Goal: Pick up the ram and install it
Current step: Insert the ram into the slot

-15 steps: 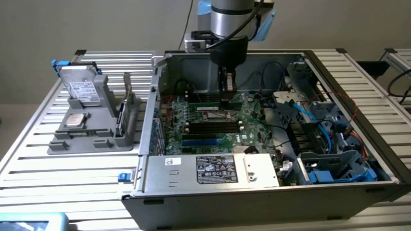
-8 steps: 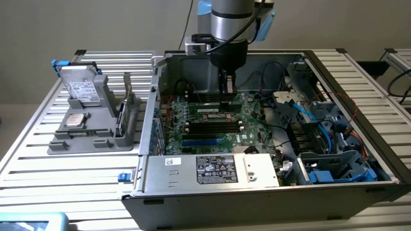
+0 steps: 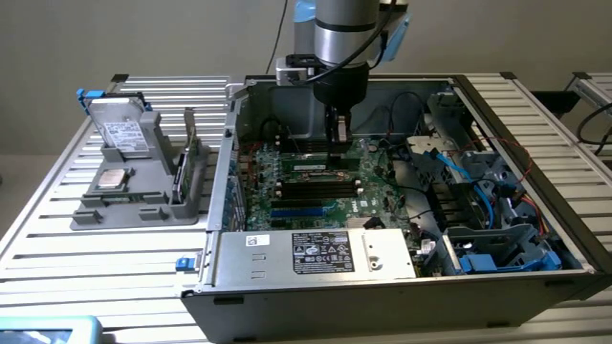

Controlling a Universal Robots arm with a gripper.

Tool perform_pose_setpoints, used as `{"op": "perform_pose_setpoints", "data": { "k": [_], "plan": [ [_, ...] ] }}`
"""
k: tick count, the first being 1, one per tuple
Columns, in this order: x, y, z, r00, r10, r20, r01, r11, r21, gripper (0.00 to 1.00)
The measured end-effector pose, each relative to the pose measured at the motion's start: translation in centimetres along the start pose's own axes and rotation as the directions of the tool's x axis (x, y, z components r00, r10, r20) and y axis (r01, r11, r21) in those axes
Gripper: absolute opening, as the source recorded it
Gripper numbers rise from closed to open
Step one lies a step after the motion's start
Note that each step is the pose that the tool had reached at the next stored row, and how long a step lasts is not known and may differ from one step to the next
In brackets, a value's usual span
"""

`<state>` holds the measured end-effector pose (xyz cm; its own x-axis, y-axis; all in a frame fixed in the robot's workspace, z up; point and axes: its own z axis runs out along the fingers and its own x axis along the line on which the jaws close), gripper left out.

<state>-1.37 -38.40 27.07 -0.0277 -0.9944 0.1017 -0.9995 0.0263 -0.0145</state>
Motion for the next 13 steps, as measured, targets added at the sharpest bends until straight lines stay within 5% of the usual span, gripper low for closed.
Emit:
{"op": "perform_pose_setpoints", "data": {
  "k": [6, 11, 13],
  "plan": [
    [-0.02, 0.01, 0.31, 0.9998, 0.000, -0.0179, 0.000, 1.0000, 0.0003, 0.12],
    [-0.06, -0.02, 0.52, 0.9990, -0.001, -0.0441, 0.001, 1.0000, 0.0011, 0.12],
    [-0.09, -0.01, 0.64, 0.9990, -0.001, -0.0450, 0.001, 1.0000, 0.0012, 0.12]
  ]
}}
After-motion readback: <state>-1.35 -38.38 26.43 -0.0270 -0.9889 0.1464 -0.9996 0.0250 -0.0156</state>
